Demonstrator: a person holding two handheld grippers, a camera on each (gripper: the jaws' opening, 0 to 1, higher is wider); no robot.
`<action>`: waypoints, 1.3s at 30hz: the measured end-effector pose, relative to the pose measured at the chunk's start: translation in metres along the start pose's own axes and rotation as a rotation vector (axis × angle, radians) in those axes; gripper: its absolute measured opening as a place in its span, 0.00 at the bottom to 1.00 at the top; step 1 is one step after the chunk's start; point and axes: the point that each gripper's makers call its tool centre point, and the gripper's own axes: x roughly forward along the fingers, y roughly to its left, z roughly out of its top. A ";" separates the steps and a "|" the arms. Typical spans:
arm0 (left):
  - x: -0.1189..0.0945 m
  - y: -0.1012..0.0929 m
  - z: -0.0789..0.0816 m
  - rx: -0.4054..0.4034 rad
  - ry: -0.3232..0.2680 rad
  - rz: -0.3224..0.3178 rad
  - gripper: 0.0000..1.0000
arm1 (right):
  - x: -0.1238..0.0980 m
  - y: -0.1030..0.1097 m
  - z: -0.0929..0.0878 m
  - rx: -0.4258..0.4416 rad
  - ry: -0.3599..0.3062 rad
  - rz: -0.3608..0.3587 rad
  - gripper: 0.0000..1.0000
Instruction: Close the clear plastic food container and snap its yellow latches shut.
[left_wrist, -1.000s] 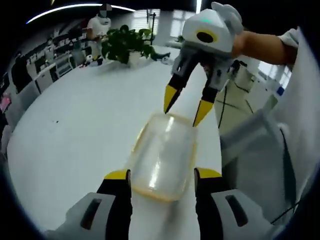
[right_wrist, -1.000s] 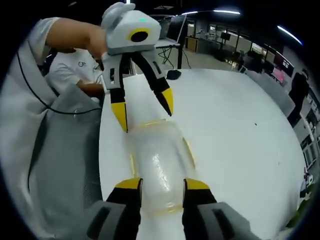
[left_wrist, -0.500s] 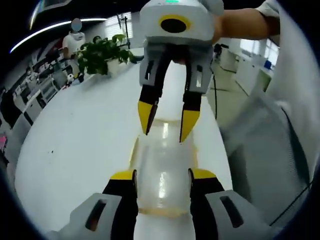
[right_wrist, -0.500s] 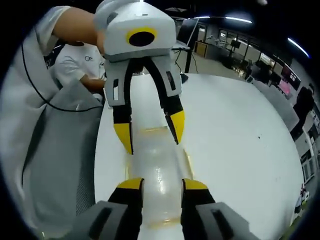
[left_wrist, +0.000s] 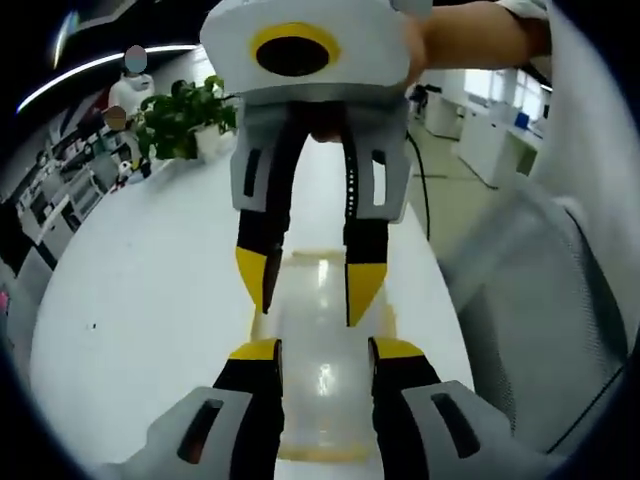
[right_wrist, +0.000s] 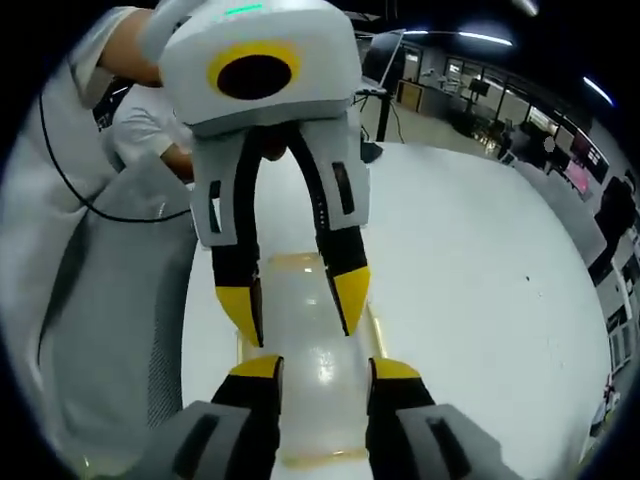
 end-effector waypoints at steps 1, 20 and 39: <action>0.001 0.000 -0.001 -0.004 0.004 -0.003 0.31 | 0.001 0.001 -0.001 -0.005 0.005 0.009 0.31; 0.008 -0.024 0.001 0.016 0.006 -0.003 0.43 | 0.013 -0.008 -0.008 -0.063 0.073 0.023 0.42; 0.021 -0.017 -0.017 0.141 0.131 0.151 0.54 | 0.024 -0.008 -0.009 -0.094 0.179 0.192 0.51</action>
